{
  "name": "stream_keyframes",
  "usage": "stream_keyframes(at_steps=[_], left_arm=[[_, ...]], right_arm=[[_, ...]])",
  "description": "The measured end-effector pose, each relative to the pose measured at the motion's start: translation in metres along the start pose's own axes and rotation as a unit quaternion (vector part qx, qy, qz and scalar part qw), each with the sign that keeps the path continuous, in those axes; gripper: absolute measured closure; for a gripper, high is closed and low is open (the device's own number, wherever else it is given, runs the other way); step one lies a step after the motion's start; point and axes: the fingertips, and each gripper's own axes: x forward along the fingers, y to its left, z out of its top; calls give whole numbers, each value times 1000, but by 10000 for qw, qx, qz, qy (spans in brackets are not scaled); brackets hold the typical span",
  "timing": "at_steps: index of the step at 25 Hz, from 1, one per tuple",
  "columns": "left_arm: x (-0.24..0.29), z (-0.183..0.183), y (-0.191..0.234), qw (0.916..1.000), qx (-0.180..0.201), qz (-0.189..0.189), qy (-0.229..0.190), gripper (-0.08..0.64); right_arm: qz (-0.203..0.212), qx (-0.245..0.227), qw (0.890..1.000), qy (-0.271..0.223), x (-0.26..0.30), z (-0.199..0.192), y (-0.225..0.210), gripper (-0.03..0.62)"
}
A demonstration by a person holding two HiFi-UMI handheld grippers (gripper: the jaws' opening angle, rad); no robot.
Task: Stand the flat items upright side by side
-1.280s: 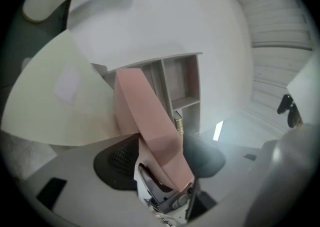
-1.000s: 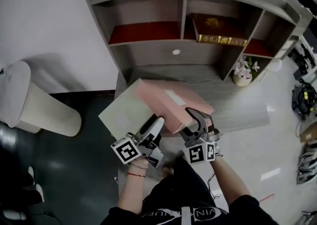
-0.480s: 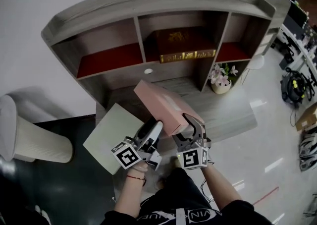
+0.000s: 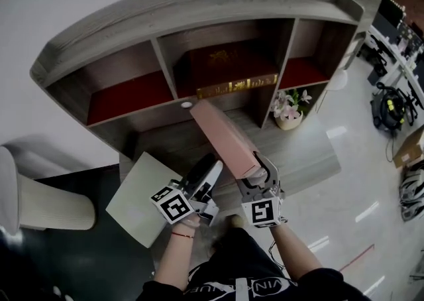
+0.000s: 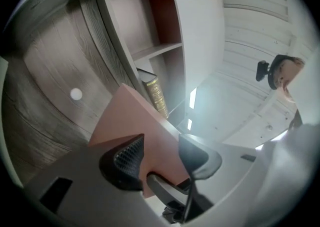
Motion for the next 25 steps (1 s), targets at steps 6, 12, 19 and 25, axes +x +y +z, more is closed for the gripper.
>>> stream_keyframes(at_steps=[6,12,19,25], left_arm=[[28,-11,9,9995,107,-56,297,357],[49,-29,24,9875,1267,466,809,369],[66,-27,39,9545,2618,1053,964,370],[74,-26,50,9549,2525,1244,940,370]], right_arm=[[-179,478,9987,-37,8,-5,-23,295],[-390,950,9945,-182,14,-13,-49,296],[-563,1300,9898,-122,23,-21,-71,296],[-752,1703,9824,-152,30,-29,-96,296]])
